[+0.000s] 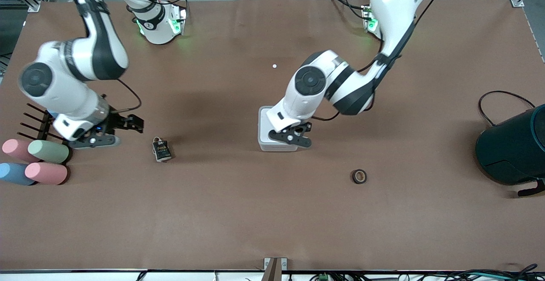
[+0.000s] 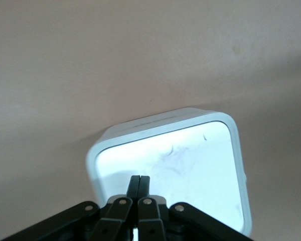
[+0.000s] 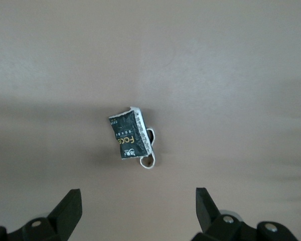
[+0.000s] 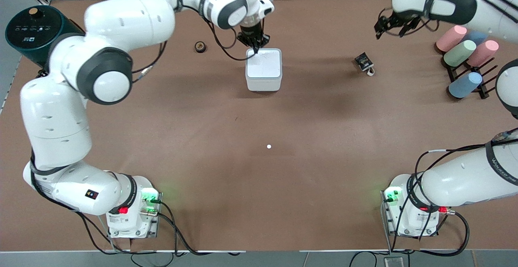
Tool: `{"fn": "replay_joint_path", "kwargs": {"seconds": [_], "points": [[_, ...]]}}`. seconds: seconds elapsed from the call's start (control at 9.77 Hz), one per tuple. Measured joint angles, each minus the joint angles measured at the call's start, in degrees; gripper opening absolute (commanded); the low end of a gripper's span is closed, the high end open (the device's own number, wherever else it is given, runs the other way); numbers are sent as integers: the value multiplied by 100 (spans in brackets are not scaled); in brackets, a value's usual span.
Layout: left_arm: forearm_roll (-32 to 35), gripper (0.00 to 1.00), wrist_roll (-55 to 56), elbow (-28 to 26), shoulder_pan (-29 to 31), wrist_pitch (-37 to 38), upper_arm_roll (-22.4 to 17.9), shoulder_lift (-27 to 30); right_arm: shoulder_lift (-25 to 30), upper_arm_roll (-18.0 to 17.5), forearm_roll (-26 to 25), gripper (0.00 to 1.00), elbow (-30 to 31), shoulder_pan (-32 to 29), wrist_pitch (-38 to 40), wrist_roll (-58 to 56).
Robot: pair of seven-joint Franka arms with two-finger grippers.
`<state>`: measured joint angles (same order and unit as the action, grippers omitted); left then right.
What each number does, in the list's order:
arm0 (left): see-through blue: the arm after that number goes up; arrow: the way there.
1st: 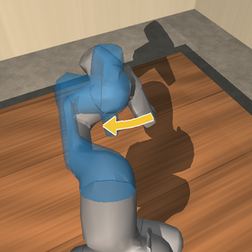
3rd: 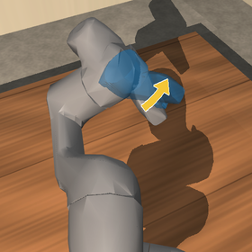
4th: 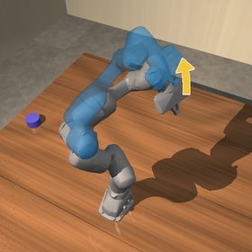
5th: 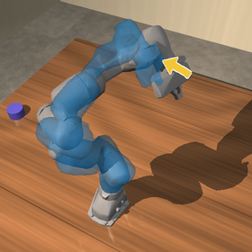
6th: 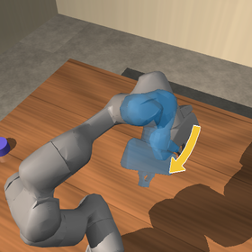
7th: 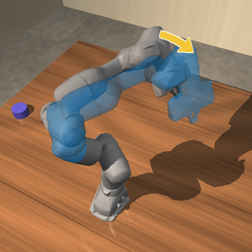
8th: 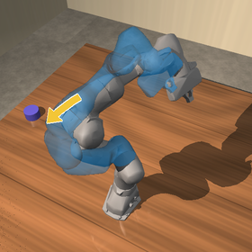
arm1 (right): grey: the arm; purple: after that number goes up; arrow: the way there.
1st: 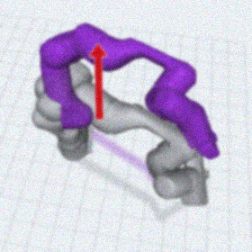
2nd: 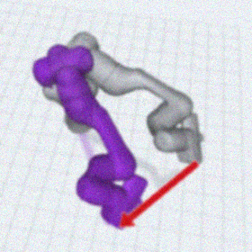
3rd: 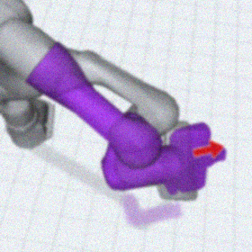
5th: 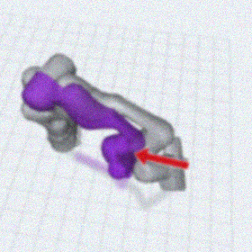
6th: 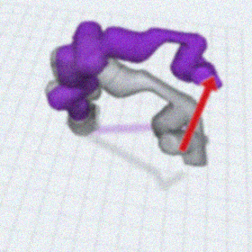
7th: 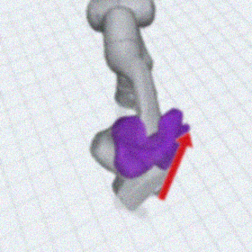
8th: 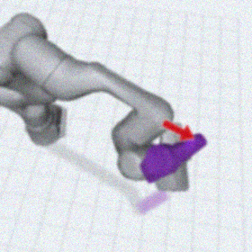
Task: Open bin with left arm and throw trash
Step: 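Open the bin with the left gripper while the right gripper grasps the packet, then grasp the tape with the left gripper while the right gripper lifts the packet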
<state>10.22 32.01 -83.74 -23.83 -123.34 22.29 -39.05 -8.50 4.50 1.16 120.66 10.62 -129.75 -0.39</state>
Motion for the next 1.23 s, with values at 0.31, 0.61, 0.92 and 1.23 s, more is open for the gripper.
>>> {"fn": "replay_joint_path", "kwargs": {"seconds": [0.31, 0.61, 0.92, 1.23], "points": [[447, 0, 579, 32, -99, -122, 15, -149, -433, -3, 0, 100, 642, 121, -1418, 0], [493, 0, 888, -10, -50, -168, 36, -112, -1171, -5, -1, 100, 663, 186, -2488, -1], [637, 1, 327, 208, 496, 1041, 36, 239, -1563, -6, -1, 70, 658, 317, -3077, -1], [571, 56, -1427, 130, 1489, 1436, 16, 569, -1623, -7, 0, 2, 654, 464, -2981, 86]]}}
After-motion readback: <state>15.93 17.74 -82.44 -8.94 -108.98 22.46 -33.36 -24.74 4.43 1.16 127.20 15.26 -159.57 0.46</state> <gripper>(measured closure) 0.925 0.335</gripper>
